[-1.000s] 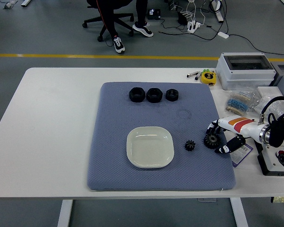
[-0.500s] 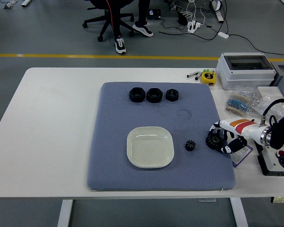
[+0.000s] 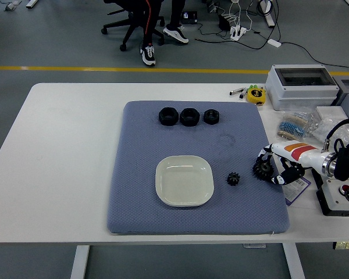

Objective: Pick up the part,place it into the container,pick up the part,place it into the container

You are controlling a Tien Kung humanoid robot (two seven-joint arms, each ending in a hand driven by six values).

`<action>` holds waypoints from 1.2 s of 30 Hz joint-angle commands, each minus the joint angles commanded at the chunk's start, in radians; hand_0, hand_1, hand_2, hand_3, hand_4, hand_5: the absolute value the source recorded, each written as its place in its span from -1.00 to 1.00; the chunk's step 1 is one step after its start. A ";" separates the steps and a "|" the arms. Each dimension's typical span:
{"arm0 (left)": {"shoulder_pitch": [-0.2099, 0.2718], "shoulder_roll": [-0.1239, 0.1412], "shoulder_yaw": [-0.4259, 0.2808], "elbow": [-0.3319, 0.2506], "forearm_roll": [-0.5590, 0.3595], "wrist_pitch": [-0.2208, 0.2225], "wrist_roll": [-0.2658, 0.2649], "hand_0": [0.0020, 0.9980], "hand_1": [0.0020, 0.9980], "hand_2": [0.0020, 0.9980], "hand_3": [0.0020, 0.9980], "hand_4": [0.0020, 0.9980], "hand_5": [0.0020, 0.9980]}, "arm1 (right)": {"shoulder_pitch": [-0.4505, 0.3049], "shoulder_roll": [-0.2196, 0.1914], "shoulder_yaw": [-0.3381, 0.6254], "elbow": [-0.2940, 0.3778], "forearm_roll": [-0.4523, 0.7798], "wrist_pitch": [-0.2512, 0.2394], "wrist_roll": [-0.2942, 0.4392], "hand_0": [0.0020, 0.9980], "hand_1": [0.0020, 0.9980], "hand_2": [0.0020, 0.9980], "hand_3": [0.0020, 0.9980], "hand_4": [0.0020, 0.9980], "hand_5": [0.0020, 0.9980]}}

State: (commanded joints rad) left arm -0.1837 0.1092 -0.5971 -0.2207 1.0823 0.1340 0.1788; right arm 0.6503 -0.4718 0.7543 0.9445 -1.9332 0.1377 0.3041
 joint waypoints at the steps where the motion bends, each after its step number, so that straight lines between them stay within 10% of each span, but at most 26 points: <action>1: 0.000 0.000 0.000 0.000 0.000 0.000 0.000 0.41 0.34 0.29 0.11 0.26 0.14 | 0.000 -0.001 0.002 0.002 0.000 0.001 -0.001 -0.84 -0.67 -0.39 -0.16 0.15 -0.87; 14: 0.010 0.000 0.000 0.001 -0.006 0.005 0.001 0.41 0.34 0.29 0.11 0.27 0.14 | 0.005 0.002 0.034 0.040 0.002 0.008 -0.005 -0.85 -0.70 -0.41 -0.15 0.16 -0.86; 36: 0.013 0.005 -0.010 0.001 0.008 0.003 0.003 0.41 0.34 0.28 0.11 0.26 0.13 | 0.161 0.153 -0.046 0.078 -0.062 0.034 -0.023 -0.85 -0.68 -0.39 -0.12 0.15 -0.77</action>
State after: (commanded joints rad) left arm -0.1705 0.1144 -0.6067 -0.2195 1.0902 0.1366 0.1815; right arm 0.8110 -0.3191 0.7084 1.0224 -1.9952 0.1718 0.2811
